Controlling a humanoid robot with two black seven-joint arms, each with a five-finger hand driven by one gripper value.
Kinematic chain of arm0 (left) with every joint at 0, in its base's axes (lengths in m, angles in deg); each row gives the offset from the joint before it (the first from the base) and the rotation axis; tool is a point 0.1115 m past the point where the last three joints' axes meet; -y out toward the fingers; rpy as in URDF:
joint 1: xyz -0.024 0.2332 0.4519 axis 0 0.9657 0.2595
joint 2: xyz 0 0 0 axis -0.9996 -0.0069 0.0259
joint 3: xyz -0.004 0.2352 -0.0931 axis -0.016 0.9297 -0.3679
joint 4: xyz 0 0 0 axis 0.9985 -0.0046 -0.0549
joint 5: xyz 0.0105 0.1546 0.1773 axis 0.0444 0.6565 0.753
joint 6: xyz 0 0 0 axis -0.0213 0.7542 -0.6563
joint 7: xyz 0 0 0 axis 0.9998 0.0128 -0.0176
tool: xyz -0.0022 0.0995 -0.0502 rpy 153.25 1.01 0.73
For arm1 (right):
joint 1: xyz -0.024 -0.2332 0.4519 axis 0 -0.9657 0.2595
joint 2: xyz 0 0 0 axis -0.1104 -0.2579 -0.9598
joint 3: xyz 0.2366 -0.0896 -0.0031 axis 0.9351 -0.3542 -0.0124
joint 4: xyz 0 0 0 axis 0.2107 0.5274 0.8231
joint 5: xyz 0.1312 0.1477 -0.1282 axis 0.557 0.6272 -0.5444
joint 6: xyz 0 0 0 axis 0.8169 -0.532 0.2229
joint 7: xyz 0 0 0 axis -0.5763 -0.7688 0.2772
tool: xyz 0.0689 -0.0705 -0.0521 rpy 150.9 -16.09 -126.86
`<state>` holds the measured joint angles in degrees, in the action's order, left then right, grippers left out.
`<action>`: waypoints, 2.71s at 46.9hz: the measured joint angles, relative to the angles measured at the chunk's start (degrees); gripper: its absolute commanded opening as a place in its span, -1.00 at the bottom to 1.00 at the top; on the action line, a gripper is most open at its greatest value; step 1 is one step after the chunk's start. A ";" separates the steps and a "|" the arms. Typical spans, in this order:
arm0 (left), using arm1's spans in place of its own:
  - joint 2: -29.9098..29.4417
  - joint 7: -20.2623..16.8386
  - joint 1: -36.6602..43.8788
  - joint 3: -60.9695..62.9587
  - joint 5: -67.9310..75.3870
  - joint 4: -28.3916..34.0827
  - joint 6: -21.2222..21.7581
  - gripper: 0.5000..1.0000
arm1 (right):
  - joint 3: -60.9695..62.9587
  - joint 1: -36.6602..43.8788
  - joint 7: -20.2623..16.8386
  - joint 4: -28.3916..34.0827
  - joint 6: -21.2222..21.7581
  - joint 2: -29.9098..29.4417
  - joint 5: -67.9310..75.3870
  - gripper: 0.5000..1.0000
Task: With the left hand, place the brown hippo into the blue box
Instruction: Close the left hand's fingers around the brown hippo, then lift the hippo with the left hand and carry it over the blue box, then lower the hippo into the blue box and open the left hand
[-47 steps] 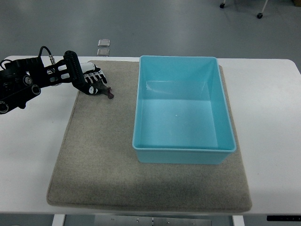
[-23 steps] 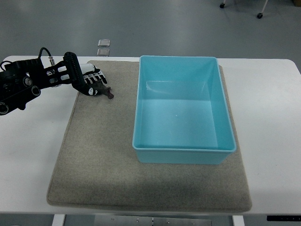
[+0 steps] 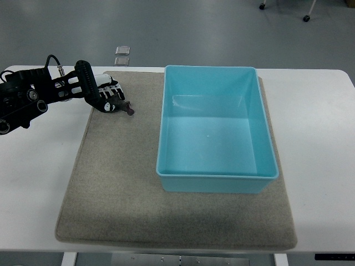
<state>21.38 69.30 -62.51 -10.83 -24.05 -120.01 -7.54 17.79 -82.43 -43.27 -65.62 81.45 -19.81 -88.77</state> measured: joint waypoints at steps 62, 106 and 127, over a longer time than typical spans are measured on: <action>11.66 0.36 -18.17 6.88 7.01 -19.66 -3.30 -1.00 | 0.00 0.00 0.00 0.00 0.00 0.00 0.00 0.74; 16.87 -0.08 -11.72 11.44 7.87 -19.22 -2.05 0.04 | 0.00 0.00 0.00 0.00 0.00 0.00 0.00 0.74; 16.76 -0.70 -11.28 10.78 6.93 -19.39 3.55 0.84 | 0.00 0.00 0.00 0.00 0.00 0.00 0.00 0.74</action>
<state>38.14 68.60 -73.79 -0.05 -17.12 -139.40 -3.99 17.79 -82.43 -43.27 -65.62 81.45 -19.81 -88.77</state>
